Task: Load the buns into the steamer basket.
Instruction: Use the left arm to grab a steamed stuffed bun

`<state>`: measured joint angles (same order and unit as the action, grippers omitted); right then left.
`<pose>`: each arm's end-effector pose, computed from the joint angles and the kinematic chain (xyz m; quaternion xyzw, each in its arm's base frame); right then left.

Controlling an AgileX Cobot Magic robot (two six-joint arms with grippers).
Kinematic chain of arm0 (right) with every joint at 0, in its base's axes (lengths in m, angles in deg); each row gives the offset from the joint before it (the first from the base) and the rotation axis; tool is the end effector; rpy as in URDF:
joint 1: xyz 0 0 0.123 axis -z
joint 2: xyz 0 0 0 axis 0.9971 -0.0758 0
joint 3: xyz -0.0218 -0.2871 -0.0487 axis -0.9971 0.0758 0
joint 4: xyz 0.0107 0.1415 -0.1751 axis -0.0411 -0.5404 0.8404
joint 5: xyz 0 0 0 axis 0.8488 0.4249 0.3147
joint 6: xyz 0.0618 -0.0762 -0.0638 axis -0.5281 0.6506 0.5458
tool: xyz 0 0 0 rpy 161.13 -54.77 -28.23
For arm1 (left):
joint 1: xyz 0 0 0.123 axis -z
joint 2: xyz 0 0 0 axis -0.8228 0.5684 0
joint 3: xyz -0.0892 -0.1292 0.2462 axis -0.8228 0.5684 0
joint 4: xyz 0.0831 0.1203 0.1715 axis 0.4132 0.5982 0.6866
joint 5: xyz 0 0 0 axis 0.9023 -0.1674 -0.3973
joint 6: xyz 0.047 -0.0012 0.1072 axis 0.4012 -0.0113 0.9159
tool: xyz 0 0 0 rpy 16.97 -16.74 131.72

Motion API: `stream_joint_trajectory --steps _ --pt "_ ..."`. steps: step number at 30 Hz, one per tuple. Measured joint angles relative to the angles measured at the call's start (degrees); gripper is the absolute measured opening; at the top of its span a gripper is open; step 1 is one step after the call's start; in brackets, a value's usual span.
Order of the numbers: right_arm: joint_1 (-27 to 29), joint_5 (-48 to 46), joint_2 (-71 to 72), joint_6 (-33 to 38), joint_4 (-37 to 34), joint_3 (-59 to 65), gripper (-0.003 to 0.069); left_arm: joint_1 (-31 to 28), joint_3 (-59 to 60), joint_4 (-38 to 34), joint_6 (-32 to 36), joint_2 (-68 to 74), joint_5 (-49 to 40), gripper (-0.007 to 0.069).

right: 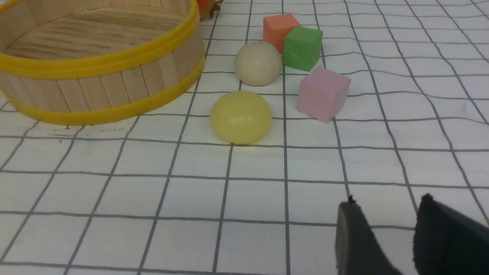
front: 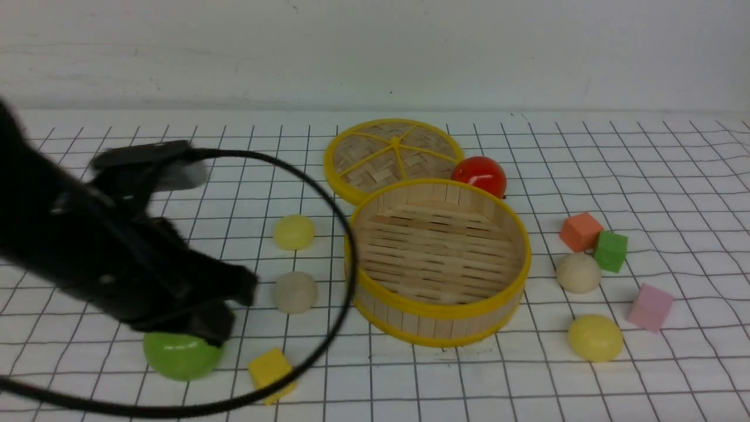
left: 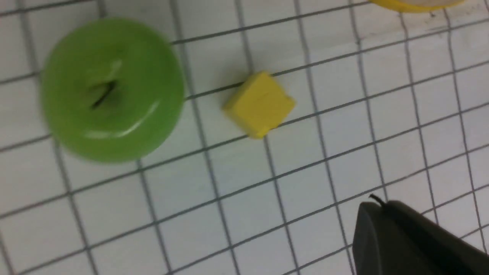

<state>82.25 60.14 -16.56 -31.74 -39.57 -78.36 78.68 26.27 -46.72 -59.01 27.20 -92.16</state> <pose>0.0426 0.0058 0.1649 -0.0279 0.8074 0.0314 0.5885 0.2197 -0.1191 0.2955 0.1084 0.9630 -0.1598 0.1878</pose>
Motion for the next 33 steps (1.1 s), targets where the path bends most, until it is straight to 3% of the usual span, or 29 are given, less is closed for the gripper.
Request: stream_joint_trajectory --steps 4,13,16,20,22,23,33 --pt "0.0 0.0 0.0 0.0 0.0 0.0 0.0239 4.5 -9.4 6.3 -3.2 12.5 -1.7 -0.0013" --pt "0.0 0.0 0.0 0.0 0.0 0.0 0.0239 1.7 -23.3 9.4 -3.6 29.1 -2.1 -0.0004" --pt "0.0 0.0 0.0 0.0 0.0 0.0 0.0239 0.1 -25.8 9.7 -2.3 32.3 -2.0 0.0053" --pt "0.0 0.0 0.0 0.0 0.1 0.0 0.0239 -0.6 -26.6 10.8 -1.4 35.6 -0.6 0.0211" --pt "0.0 0.0 0.0 0.0 0.1 0.0 0.0239 -0.6 -26.6 11.3 -1.4 36.2 -0.2 0.0237" --pt "0.0 0.0 0.0 0.0 0.1 0.0 0.0239 -0.6 -26.6 12.1 -1.4 37.0 0.8 0.0290" --pt "0.0 0.0 0.0 0.0 0.1 0.0 0.0239 -0.6 -26.6 12.6 -1.2 39.4 5.3 0.0332"
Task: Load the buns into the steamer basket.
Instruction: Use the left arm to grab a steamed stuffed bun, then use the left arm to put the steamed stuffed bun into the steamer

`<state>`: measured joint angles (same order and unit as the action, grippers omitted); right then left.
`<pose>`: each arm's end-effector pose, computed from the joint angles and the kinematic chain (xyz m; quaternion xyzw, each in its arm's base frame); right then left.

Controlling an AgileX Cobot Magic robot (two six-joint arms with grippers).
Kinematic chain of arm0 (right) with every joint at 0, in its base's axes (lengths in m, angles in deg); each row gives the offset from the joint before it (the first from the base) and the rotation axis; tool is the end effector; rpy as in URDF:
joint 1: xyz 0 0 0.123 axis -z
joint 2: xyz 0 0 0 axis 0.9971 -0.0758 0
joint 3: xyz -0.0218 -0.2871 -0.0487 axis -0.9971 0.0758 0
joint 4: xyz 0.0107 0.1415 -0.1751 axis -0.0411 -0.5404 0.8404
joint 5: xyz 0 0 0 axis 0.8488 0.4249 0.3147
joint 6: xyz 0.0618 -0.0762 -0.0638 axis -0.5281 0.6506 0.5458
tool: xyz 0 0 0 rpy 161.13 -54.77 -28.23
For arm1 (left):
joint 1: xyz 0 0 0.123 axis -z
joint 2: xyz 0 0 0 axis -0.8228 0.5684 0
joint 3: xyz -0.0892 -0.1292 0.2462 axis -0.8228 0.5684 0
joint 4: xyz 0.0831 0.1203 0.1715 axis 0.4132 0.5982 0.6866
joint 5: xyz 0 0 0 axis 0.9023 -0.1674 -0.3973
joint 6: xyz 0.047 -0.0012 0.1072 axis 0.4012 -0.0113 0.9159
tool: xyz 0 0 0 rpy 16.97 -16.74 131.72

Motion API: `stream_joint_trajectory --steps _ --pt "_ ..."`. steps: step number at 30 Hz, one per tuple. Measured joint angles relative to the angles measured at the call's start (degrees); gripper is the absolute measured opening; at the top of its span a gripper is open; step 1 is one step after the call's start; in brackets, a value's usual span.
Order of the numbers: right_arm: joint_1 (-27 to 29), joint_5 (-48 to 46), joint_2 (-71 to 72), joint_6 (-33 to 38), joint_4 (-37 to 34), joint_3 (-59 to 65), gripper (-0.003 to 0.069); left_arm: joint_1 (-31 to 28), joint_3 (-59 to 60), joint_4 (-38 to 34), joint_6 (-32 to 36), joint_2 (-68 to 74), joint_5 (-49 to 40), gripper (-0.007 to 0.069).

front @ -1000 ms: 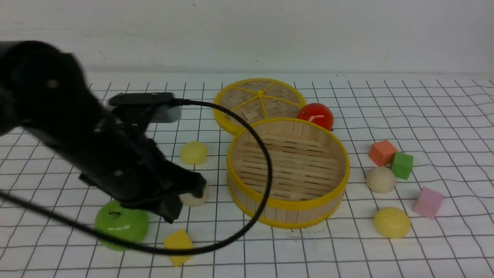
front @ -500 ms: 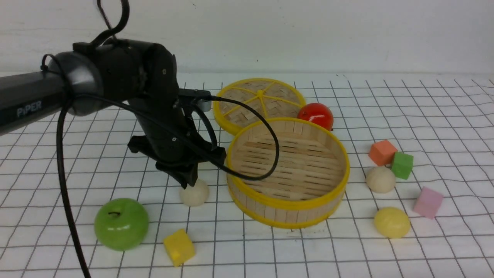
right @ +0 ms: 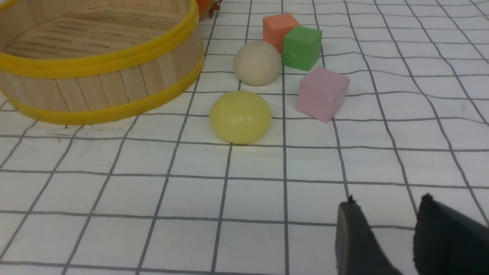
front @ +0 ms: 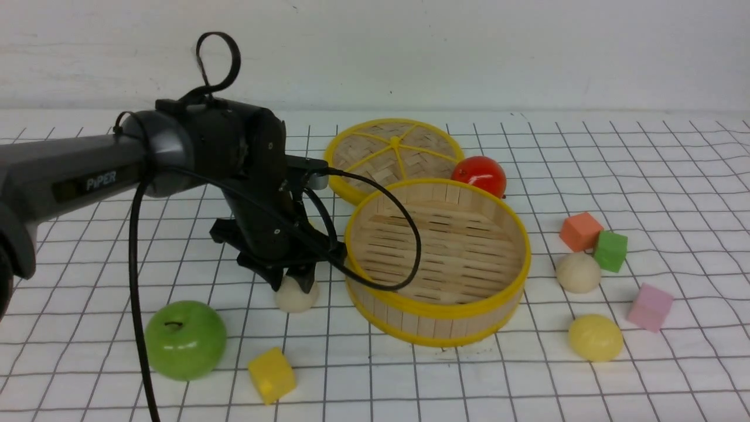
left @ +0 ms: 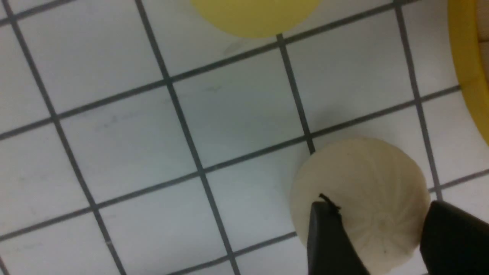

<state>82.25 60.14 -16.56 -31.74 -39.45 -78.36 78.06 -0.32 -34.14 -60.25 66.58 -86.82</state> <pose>0.0426 0.0057 0.1649 -0.0284 0.8074 0.0305 0.5885 0.3831 -0.1620 0.1890 0.1366 0.9778 -0.0470 0.1521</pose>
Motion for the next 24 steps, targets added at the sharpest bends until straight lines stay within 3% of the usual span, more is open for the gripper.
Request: stream_joint_trajectory --steps 4,9,10,11,14,21,24 --pt "0.0 0.0 0.0 0.0 0.0 0.0 0.0239 0.0 0.0 0.0 0.0 0.2 1.4 0.0315" --pt "0.0 0.0 0.0 0.0 0.0 0.0 0.0239 0.0 0.0 0.0 0.1 0.8 2.2 0.0219" --pt "0.0 0.0 0.0 0.0 0.0 0.0 0.0239 0.0 -0.1 0.0 0.1 1.2 2.3 0.0152" --pt "0.0 0.0 0.0 0.0 0.0 0.0 0.0239 0.0 -0.1 0.0 0.1 1.2 2.3 0.0144" --pt "0.0 0.0 0.0 0.0 0.0 0.0 0.0239 0.0 -0.1 0.0 0.2 0.7 1.7 0.0012" --pt "0.0 0.0 0.0 0.0 0.0 0.0 0.0239 0.4 0.0 -0.1 0.2 -5.4 -2.4 -0.0007" --pt "0.0 0.0 0.0 0.0 0.0 0.0 0.0239 3.7 0.0 -1.9 2.4 -12.1 -1.4 -0.0007"
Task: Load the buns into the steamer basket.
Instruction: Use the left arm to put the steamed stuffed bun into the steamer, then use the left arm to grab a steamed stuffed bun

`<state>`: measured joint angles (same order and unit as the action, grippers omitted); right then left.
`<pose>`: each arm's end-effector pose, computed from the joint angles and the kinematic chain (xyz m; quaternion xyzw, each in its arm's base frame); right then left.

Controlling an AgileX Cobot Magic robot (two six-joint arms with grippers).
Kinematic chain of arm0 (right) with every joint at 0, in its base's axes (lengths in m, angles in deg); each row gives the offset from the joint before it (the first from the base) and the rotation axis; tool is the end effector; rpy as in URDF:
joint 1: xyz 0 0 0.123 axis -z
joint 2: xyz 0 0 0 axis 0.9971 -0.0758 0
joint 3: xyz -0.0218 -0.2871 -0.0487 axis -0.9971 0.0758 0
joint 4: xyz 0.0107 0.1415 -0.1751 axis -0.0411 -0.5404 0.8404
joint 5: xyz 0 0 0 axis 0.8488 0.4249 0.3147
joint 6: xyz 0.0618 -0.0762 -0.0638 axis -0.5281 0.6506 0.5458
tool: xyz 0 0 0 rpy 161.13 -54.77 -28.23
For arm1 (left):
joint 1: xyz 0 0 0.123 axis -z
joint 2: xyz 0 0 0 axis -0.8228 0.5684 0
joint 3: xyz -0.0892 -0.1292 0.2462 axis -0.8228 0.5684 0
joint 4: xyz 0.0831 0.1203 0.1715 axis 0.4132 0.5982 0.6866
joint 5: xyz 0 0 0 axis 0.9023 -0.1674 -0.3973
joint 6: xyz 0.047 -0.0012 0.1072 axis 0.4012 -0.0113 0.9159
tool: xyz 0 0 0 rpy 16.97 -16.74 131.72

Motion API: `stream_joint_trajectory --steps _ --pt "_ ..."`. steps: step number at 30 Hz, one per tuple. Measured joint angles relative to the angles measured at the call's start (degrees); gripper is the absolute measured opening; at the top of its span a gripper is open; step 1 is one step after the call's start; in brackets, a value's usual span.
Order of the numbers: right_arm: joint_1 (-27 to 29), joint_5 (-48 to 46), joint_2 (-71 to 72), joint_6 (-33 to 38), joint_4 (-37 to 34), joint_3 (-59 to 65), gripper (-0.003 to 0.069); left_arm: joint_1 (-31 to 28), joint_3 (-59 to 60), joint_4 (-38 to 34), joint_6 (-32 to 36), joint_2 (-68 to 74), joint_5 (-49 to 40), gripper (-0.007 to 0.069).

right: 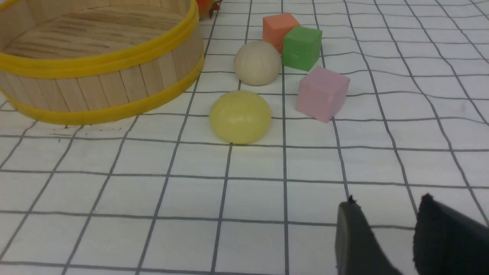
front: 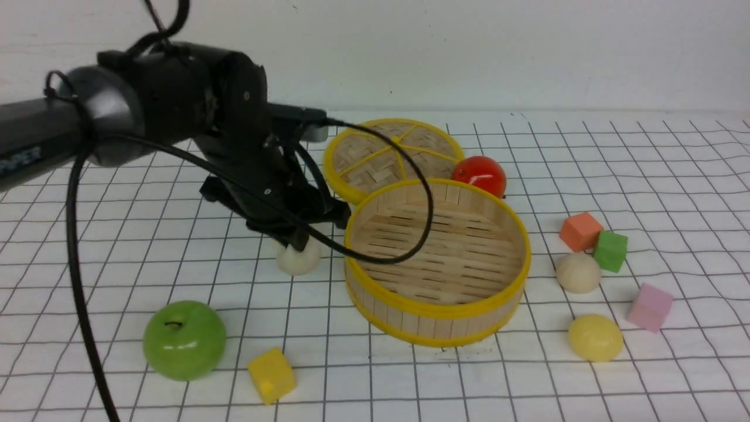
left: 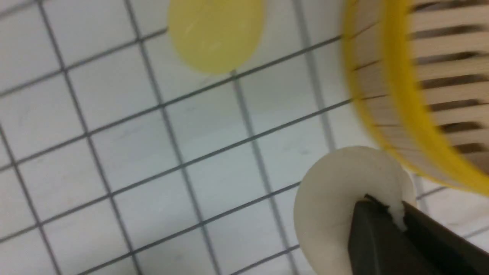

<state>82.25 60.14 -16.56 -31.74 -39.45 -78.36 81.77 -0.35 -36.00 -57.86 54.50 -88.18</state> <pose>0.0426 0.0057 0.1649 -0.0284 0.8074 0.0305 0.5885 0.3478 -0.1778 0.2734 0.1787 0.9512 -0.0873 0.2361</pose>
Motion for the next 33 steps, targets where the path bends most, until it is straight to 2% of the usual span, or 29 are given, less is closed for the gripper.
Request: stream_joint_trajectory --steps 7,13,18,19,21,22,24,25,26,29,33 --pt "0.0 0.0 0.0 0.0 0.0 0.0 0.0239 9.2 -0.1 -4.0 1.6 0.7 10.8 -0.0007" --pt "0.0 0.0 0.0 0.0 0.0 0.0 0.0239 11.1 -2.1 -4.0 1.7 9.2 14.5 0.0019" --pt "0.0 0.0 0.0 0.0 0.0 0.0 0.0239 11.1 -5.3 -2.0 1.7 13.0 13.6 0.0131" --pt "0.0 0.0 0.0 0.0 0.0 0.0 0.0239 11.1 -6.2 -1.8 1.7 13.2 13.3 0.0198" --pt "0.0 0.0 0.0 0.0 0.0 0.0 0.0239 11.1 -7.1 -1.8 1.7 13.1 12.5 0.0259" --pt "0.0 0.0 0.0 0.0 0.0 0.0 0.0239 11.1 -7.9 -1.6 1.7 12.8 11.1 0.0325" --pt "0.0 0.0 0.0 0.0 0.0 0.0 0.0239 11.1 -8.7 -1.2 1.7 12.2 9.1 0.0396" --pt "0.0 0.0 0.0 0.0 0.0 0.0 0.0239 11.1 -8.7 -1.1 1.7 12.1 8.9 0.0396" --pt "0.0 0.0 0.0 0.0 0.0 0.0 0.0239 11.1 -9.1 -0.5 1.7 11.0 6.7 0.0447" --pt "0.0 0.0 0.0 0.0 0.0 0.0 0.0239 11.1 -9.2 1.8 1.0 8.6 3.9 0.0475" --pt "0.0 0.0 0.0 0.0 0.0 0.0 0.0239 9.6 -9.4 5.3 -1.4 6.5 2.0 0.0444"
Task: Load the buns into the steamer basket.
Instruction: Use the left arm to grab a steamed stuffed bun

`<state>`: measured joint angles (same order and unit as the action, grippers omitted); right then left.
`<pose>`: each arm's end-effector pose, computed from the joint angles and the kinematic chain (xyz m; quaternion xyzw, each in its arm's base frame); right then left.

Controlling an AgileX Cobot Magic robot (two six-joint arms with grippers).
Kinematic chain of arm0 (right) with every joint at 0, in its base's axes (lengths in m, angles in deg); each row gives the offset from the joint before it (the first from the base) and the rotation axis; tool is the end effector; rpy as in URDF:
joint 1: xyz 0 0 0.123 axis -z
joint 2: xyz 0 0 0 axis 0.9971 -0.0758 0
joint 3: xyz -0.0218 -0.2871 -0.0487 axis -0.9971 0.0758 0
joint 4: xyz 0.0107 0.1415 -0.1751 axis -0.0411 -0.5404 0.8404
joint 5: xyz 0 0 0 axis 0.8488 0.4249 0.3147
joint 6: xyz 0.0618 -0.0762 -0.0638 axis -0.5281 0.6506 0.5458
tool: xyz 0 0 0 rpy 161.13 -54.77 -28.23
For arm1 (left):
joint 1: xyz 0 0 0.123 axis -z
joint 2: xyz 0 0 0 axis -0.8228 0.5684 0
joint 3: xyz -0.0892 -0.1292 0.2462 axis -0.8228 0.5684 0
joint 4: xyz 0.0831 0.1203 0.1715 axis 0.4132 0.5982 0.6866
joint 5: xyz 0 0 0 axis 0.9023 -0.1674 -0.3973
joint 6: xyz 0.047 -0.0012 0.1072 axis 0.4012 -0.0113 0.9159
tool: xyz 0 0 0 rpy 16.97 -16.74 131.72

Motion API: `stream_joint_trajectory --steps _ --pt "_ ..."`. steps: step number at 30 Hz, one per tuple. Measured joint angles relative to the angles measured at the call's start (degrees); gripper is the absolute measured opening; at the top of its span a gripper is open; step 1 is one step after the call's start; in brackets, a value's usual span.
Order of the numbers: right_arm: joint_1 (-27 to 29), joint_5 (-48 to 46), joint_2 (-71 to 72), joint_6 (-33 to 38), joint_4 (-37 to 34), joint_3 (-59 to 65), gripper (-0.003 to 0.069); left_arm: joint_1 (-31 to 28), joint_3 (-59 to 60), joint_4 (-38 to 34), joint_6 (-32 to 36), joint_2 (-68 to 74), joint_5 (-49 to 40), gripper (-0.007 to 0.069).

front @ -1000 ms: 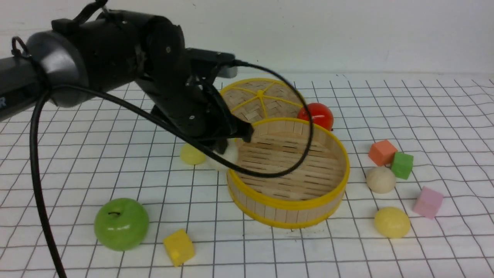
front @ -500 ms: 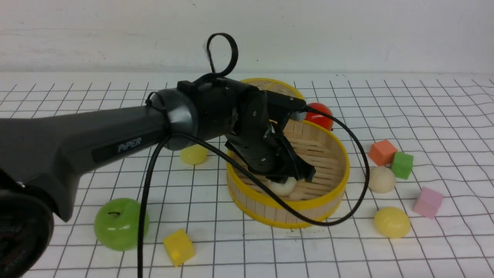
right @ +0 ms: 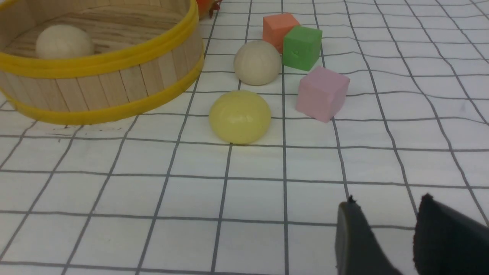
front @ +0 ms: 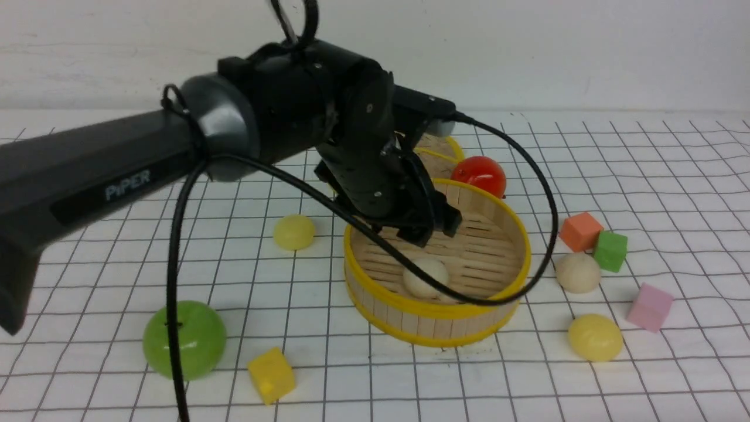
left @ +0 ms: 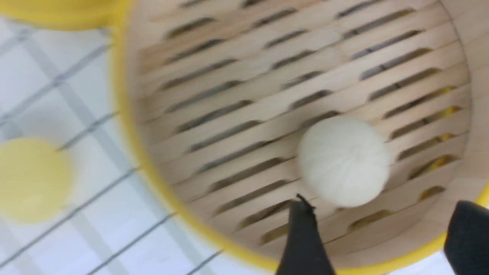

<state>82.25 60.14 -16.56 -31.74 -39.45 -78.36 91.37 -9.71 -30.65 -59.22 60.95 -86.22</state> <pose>0.0426 0.0057 0.1649 -0.0284 0.8074 0.0305 0.5885 0.3496 -0.2495 0.2760 0.2627 0.9196 -0.0843 0.2798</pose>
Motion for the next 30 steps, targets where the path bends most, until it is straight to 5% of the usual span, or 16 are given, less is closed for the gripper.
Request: stream_joint_trajectory --steps 8,19,30 --pt "0.0 0.0 0.0 0.0 0.0 0.0 0.0239 -13.6 -0.6 -0.8 -2.7 4.1 3.5 0.0258" --pt "0.0 0.0 0.0 0.0 0.0 0.0 0.0239 -18.1 -4.6 -3.8 -0.4 11.0 4.2 0.0346" --pt "0.0 0.0 0.0 0.0 0.0 0.0 0.0239 -18.5 -4.9 -2.5 -0.4 13.9 7.6 0.0354"
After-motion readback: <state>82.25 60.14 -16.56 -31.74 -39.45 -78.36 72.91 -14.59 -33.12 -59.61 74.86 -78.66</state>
